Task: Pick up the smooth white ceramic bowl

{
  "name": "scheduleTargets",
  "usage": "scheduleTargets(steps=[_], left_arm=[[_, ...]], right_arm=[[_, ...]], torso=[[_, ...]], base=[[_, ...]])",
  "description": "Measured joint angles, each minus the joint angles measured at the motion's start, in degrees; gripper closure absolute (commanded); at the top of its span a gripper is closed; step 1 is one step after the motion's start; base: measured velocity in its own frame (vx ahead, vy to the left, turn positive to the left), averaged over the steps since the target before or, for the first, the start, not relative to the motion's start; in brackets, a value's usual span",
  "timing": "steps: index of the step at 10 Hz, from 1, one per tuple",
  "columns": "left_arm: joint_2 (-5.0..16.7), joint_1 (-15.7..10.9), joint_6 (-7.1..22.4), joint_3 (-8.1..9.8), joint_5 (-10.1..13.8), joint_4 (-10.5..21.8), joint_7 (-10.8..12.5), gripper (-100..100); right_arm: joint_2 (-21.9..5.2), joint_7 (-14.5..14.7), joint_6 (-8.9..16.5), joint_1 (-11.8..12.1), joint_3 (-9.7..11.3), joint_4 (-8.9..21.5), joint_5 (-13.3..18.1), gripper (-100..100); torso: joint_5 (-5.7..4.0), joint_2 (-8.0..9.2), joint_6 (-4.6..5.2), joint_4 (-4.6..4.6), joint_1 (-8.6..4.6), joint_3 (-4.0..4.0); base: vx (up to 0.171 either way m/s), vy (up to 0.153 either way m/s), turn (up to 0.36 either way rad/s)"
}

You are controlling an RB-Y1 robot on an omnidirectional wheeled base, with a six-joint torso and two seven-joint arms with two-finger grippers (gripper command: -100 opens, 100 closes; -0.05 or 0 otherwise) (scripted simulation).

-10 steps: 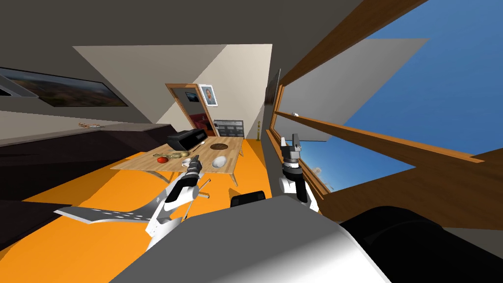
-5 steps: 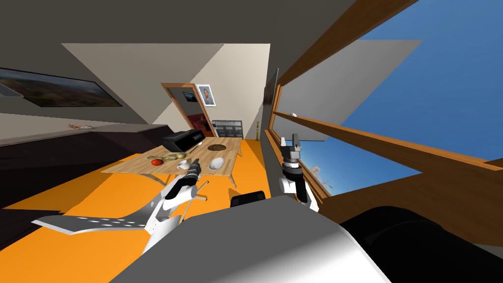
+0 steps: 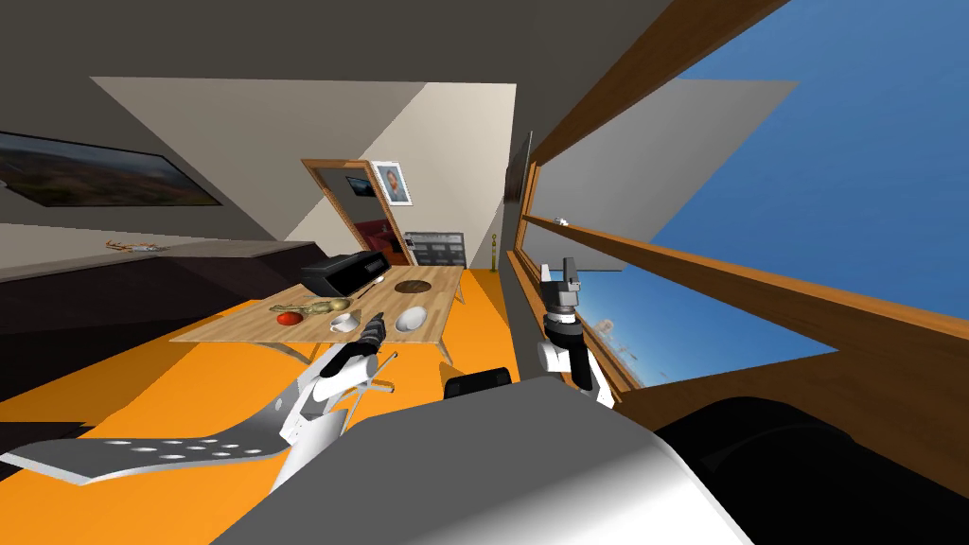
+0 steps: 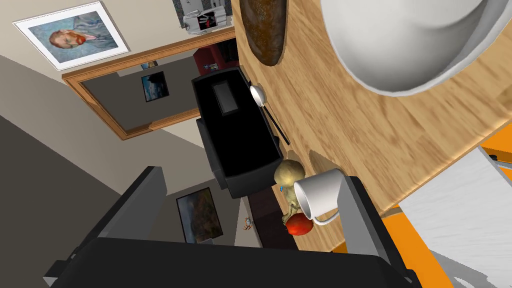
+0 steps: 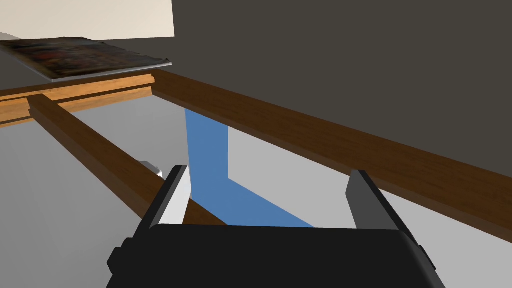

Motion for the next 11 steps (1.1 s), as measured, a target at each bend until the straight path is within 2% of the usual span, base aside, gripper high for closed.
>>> scheduleTargets(steps=[2, 6, 11], left_arm=[[0.8, -0.2, 3.5, 0.76, 0.6, 0.8, -0.3, -100], [1.7, -2.2, 9.0, 1.97, 1.0, 5.1, -0.9, -100], [3.1, -3.8, 16.7, 3.32, 1.6, 8.2, -1.6, -100]], right_arm=[[0.0, 0.0, 0.0, 0.0, 0.0, 0.0, 0.0, 0], [0.0, 0.0, 0.0, 0.0, 0.0, 0.0, 0.0, 0], [0.0, 0.0, 0.0, 0.0, 0.0, 0.0, 0.0, 0]], torso=[[-0.01, 0.05, -0.02, 0.01, 0.02, 0.03], [0.00, -0.01, -0.01, 0.00, 0.03, 0.00], [0.01, 0.05, -0.02, 0.00, 0.10, 0.02]], base=[[0.046, -0.038, -0.025], [0.056, -0.035, -0.029], [0.052, -0.028, -0.026]])
